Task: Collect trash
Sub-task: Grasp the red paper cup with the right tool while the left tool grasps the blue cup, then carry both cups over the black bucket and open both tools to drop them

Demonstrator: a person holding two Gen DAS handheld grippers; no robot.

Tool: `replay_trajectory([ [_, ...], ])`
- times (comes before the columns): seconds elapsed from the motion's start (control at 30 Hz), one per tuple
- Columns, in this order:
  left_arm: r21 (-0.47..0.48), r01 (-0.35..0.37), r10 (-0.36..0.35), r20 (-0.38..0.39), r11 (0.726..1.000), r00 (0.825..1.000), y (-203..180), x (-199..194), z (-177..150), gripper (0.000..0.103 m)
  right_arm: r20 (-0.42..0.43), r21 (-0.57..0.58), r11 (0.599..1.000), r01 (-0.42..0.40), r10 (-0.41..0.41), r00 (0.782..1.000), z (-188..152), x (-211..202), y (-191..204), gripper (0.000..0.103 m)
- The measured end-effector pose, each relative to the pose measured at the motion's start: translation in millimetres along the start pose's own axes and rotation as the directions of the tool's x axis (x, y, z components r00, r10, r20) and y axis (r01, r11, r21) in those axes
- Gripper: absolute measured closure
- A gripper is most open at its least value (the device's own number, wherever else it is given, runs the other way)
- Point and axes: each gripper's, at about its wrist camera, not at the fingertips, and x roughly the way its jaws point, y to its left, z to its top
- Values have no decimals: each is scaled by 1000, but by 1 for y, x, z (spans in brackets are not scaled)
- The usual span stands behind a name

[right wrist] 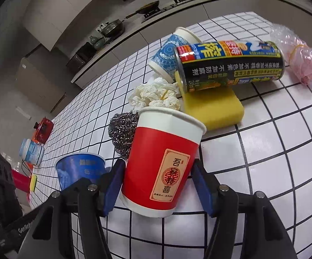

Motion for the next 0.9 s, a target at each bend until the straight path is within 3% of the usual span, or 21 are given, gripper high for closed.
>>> replay_trajectory([
  [0.23, 40, 34, -34, 21, 999, 999, -10, -13, -3, 24, 62, -51, 998, 35, -32, 998, -7, -30, -3, 39],
  [0.43, 123, 115, -117, 14, 986, 993, -41, -20, -4, 24, 133, 12, 998, 66, -67, 989, -12, -65, -25, 39],
  [0.7, 270, 272, -261, -76, 924, 962, -113, -10, -17, 24, 225, 137, 973, 187, -215, 950, -26, -132, -71, 39],
  [0.9, 342, 341, -315, -131, 876, 940, -183, -1, -39, 24, 269, 225, 943, 246, -302, 914, -40, -189, -126, 39],
])
